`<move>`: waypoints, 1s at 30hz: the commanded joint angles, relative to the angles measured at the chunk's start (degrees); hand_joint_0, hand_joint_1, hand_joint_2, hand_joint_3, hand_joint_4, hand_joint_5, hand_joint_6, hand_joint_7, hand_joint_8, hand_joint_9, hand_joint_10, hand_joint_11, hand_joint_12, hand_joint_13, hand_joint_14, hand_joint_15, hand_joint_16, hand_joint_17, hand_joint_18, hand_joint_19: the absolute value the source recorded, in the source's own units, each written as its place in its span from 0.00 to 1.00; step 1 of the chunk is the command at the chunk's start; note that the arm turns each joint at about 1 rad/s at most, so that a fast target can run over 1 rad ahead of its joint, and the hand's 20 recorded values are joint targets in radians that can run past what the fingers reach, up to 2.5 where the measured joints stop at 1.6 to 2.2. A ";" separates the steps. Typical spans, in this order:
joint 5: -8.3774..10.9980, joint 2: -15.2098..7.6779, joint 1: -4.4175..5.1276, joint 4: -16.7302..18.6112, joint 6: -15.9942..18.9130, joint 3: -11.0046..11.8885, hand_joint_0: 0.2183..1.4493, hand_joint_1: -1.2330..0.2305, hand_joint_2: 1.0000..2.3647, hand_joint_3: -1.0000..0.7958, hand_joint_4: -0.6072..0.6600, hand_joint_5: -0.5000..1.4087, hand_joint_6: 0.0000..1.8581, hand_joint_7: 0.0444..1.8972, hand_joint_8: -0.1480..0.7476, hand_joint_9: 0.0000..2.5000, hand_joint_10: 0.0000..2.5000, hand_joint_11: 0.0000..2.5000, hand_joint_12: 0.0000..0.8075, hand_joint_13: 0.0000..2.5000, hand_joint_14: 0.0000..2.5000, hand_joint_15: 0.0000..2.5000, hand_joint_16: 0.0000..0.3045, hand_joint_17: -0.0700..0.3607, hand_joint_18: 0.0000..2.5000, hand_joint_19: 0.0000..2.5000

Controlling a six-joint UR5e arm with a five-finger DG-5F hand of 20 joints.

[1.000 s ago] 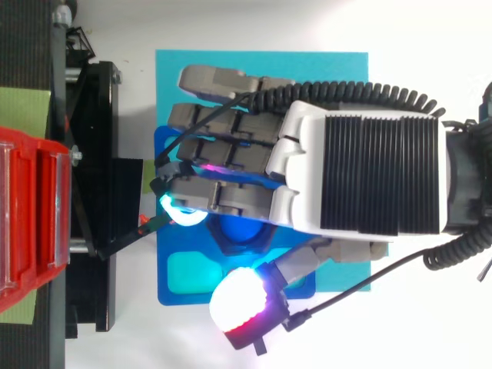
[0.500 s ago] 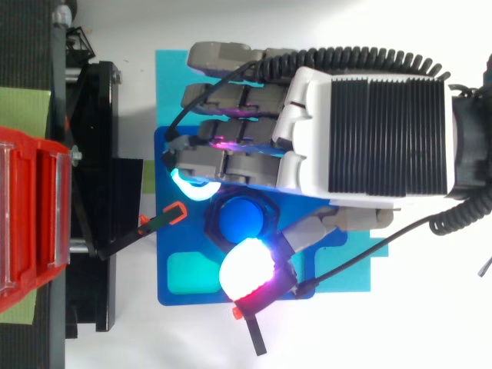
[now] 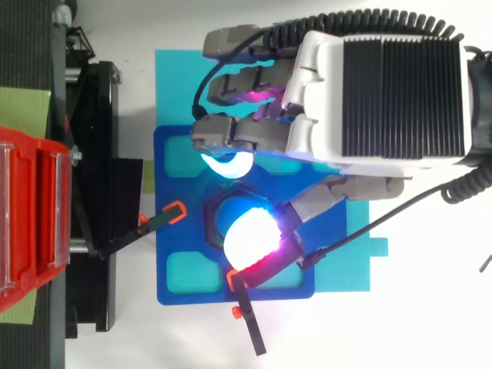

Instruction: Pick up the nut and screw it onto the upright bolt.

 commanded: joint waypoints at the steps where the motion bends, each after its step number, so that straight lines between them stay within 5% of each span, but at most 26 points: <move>1: -0.99 0.06 -0.56 -0.54 0.00 1.22 0.26 0.67 0.00 0.28 0.57 0.30 0.32 0.71 0.45 0.56 0.00 0.00 0.22 0.38 0.00 0.00 0.05 0.24 0.25 0.00; 8: -2.13 0.06 -1.52 -4.58 0.00 4.73 0.26 0.69 0.00 0.28 0.60 0.30 0.27 0.77 0.45 0.56 0.00 0.00 0.23 0.38 0.00 0.00 0.05 0.24 0.25 0.00; 16: -2.13 0.06 -1.52 -5.90 0.00 6.14 0.25 0.71 0.00 0.28 0.68 0.25 0.27 0.57 0.48 0.52 0.00 0.00 0.25 0.36 0.00 0.00 0.06 0.26 0.22 0.00; 20: -1.87 -0.02 -0.91 -5.90 0.00 6.14 0.25 0.71 0.00 0.28 0.69 0.24 0.27 0.50 0.47 0.49 0.00 0.00 0.26 0.33 0.00 0.00 0.07 0.27 0.20 0.00; 25: 0.16 -0.02 0.85 -5.81 0.00 6.05 0.24 0.74 0.00 0.28 0.64 0.21 0.27 0.37 0.40 0.33 0.00 0.00 0.30 0.16 0.00 0.00 0.08 0.29 0.00 0.00; 30: 2.09 -0.02 2.43 -5.99 0.00 5.96 0.24 0.76 0.00 0.28 0.64 0.20 0.27 0.32 0.40 0.30 0.00 0.00 0.32 0.12 0.00 0.00 0.09 0.30 0.00 0.00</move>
